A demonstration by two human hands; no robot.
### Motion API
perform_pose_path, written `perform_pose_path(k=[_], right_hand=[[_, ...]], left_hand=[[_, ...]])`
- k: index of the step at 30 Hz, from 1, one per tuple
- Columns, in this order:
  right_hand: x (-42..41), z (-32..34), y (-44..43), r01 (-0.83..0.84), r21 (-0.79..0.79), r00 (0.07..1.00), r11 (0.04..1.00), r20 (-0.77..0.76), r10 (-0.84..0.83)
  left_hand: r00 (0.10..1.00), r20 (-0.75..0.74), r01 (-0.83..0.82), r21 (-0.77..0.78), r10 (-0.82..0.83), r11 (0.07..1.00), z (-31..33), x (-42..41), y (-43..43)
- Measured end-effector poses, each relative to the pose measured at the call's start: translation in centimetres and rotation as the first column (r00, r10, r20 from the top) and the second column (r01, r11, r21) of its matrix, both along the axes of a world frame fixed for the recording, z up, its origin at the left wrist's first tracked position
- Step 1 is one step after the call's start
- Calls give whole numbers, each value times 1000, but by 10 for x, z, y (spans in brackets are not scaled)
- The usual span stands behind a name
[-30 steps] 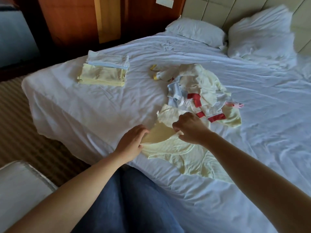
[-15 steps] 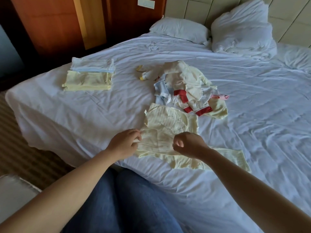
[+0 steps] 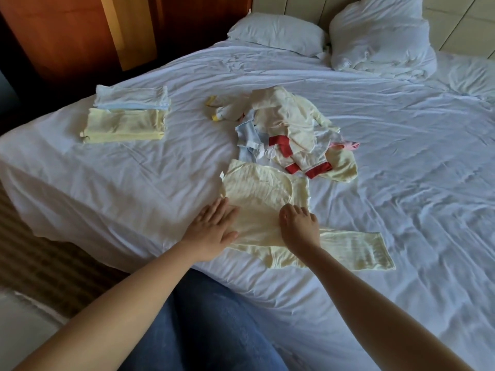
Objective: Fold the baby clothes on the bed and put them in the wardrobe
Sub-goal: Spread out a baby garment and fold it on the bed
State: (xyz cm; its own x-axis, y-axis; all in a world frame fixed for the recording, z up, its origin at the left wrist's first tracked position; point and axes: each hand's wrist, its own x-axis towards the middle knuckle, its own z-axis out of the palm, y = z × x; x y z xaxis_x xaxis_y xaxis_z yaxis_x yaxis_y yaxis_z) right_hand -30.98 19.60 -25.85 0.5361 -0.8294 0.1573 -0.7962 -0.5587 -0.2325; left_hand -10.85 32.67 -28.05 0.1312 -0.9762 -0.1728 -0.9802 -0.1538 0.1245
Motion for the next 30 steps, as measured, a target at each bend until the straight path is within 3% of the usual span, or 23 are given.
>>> perform_pose_path(k=[6, 9, 12, 17, 22, 30], right_hand=[[-13, -10, 4, -82, 20, 996, 996, 48, 81], [-35, -7, 5, -146, 39, 981, 989, 136, 139], [-63, -6, 4, -98, 51, 982, 994, 169, 88], [-111, -8, -14, 53, 92, 999, 994, -12, -52], [-136, -6, -24, 66, 96, 981, 993, -188, -47], [-166, 9, -51, 156, 84, 978, 984, -153, -142]], left_hand=[[999, 13, -42, 127, 40, 991, 21, -6, -9], [999, 25, -50, 37, 49, 998, 24, -22, -14], [999, -46, 23, -40, -24, 999, 23, -53, -22], [976, -45, 207, -75, -211, 975, 24, -106, -43], [958, -3, 287, -36, -288, 957, 24, -144, -62], [916, 71, 393, 47, -396, 918, 12, -166, -73]])
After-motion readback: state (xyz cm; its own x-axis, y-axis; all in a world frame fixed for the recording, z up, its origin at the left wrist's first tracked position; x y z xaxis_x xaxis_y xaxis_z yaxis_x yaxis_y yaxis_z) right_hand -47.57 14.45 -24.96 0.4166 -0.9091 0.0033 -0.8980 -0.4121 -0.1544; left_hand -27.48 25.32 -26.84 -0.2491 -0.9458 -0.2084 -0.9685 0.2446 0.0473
